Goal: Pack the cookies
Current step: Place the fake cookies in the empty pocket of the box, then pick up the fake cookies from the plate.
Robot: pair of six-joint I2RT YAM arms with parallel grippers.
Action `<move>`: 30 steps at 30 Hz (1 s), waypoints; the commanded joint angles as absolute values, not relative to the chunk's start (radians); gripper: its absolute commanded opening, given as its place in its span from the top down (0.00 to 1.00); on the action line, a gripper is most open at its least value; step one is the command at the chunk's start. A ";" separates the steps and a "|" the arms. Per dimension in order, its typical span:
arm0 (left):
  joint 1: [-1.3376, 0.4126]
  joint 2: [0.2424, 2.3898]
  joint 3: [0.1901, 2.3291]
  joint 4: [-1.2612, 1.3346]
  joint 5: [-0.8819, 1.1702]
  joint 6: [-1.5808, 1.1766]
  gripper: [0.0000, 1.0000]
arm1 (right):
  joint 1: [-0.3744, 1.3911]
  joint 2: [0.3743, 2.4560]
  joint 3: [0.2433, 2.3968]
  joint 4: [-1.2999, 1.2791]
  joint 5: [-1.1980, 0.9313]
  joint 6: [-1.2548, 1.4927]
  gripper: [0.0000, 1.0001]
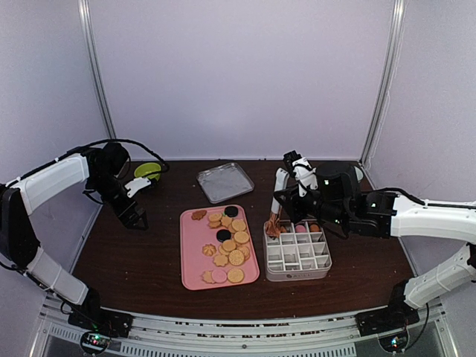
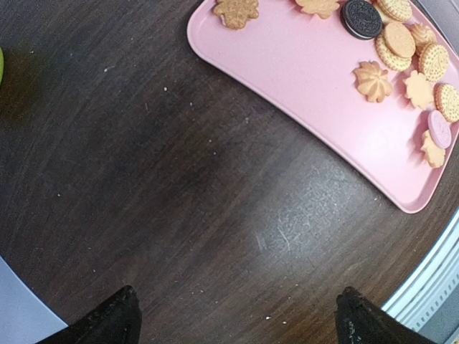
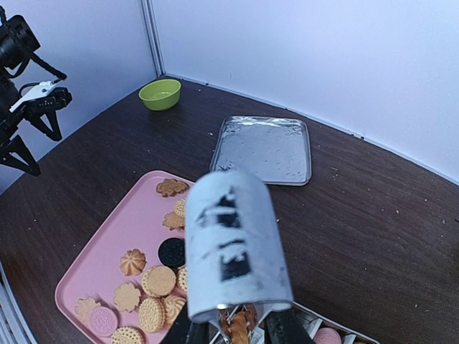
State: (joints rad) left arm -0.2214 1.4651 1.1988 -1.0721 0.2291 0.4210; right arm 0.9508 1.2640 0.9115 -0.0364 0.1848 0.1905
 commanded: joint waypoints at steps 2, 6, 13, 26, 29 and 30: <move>-0.211 1.471 1.223 -1.070 0.257 0.425 0.03 | 0.945 1.256 0.915 -0.016 0.191 0.203 0.80; -0.211 1.470 1.221 -1.071 0.259 0.424 0.03 | 0.946 1.258 0.929 -0.025 0.196 0.194 0.78; -0.211 1.468 1.230 -1.071 0.263 0.426 0.03 | 0.946 1.263 0.959 -0.054 0.199 0.181 0.69; -0.211 1.470 1.226 -1.071 0.262 0.428 0.03 | 0.958 1.238 0.995 -0.052 0.188 0.159 0.72; -0.210 1.471 1.221 -1.069 0.259 0.427 0.03 | 1.005 1.269 1.053 -0.056 0.191 0.143 0.72; -0.208 1.471 1.218 -1.066 0.257 0.428 0.03 | 1.025 1.287 1.077 -0.058 0.191 0.137 0.72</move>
